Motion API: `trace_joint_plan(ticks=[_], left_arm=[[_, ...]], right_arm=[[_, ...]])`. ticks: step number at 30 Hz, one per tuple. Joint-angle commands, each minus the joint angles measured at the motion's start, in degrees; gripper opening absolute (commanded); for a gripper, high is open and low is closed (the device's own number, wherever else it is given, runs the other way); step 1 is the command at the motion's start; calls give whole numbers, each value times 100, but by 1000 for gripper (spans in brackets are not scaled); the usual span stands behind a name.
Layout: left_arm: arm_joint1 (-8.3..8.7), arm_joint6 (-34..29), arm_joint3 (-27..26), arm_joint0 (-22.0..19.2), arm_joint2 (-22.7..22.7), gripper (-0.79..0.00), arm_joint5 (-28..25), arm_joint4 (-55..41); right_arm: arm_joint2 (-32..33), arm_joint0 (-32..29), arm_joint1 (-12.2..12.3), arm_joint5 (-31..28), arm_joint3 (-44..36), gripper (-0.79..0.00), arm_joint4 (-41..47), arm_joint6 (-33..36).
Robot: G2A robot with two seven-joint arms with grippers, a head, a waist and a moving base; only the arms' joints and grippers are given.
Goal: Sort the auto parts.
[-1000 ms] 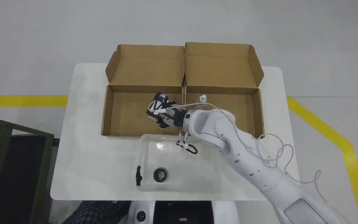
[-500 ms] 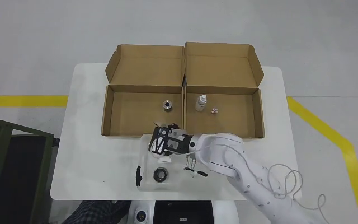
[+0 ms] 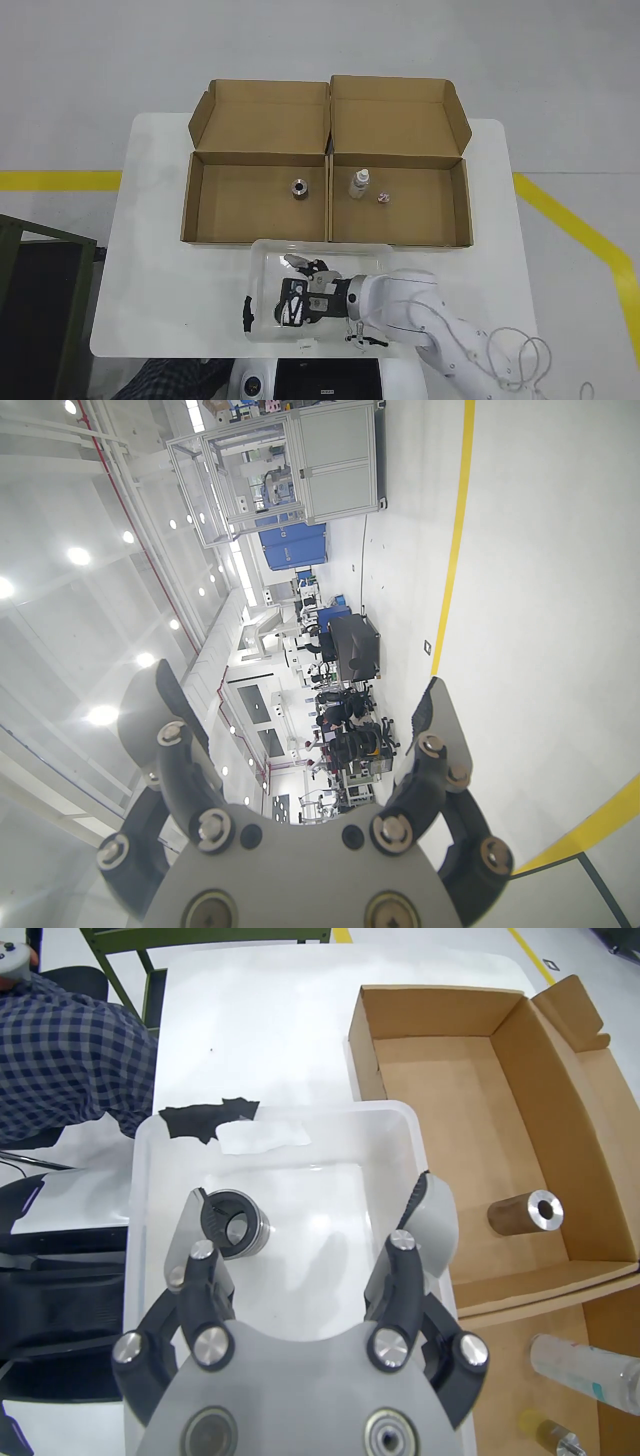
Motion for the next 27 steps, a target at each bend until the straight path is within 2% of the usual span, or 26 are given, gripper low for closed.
trace_joint_plan(ticks=[1, 14, 27], left_arm=[[0, 0, 0, 0, 0, 0, 0, 0], [0, 0, 0, 0, 0, 0, 0, 0], [0, 0, 0, 0, 0, 0, 0, 0]], right_arm=[[26, -78, 28, -79, -41, -142, -51, 6], [154, -326, 154, -334, 49, -188, -203, -92], [-249, 105, 83, -468, 689, -175, 36, -11]])
